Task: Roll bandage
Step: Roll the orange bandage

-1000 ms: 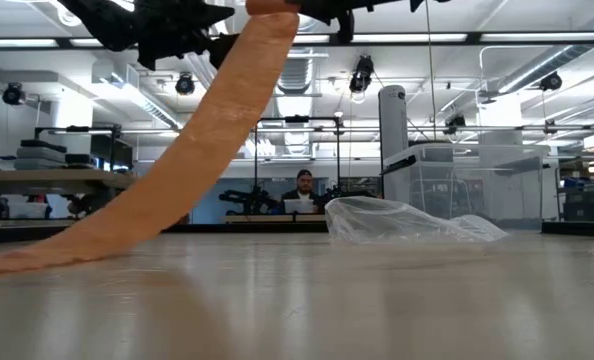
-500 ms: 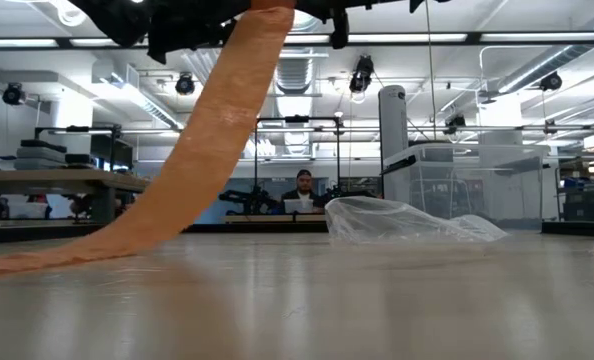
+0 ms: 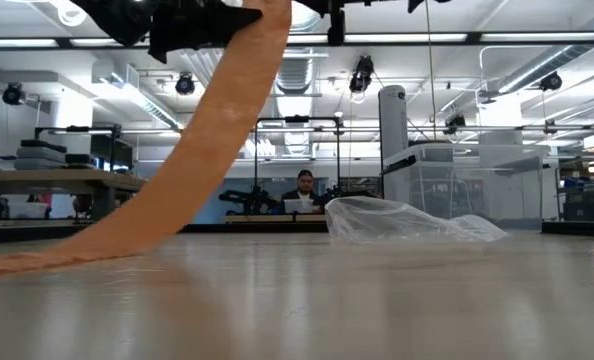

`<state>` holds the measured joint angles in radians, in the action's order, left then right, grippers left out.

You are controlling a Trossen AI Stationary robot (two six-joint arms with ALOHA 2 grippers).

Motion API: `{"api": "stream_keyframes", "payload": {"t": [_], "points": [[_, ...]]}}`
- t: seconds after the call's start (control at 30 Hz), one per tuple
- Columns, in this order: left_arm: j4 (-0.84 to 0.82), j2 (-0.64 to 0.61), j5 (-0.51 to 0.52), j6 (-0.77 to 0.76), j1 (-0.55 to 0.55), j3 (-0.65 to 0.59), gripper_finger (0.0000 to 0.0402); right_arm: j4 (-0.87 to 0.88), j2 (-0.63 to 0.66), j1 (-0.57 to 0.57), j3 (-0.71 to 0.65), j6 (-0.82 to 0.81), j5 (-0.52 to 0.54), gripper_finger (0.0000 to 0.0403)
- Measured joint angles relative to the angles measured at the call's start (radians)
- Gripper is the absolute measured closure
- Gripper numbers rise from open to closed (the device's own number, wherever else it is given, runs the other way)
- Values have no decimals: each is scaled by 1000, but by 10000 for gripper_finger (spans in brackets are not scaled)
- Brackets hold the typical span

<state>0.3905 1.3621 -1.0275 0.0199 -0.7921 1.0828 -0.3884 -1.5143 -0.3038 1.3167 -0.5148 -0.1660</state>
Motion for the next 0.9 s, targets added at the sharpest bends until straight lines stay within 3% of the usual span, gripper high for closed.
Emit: {"api": "stream_keyframes", "payload": {"t": [0.33, 0.63, 0.9], "points": [[-50, 0, 4, 31, -1, -2, 400, -53, 0, -3, 0, -36, -45, 346], [-135, 0, 74, 99, -16, -9, 401, -58, 1, -3, -1, -82, -144, 347], [-146, -9, 73, 105, -77, -9, 401, -54, 2, -13, -1, -263, -175, 347]]}}
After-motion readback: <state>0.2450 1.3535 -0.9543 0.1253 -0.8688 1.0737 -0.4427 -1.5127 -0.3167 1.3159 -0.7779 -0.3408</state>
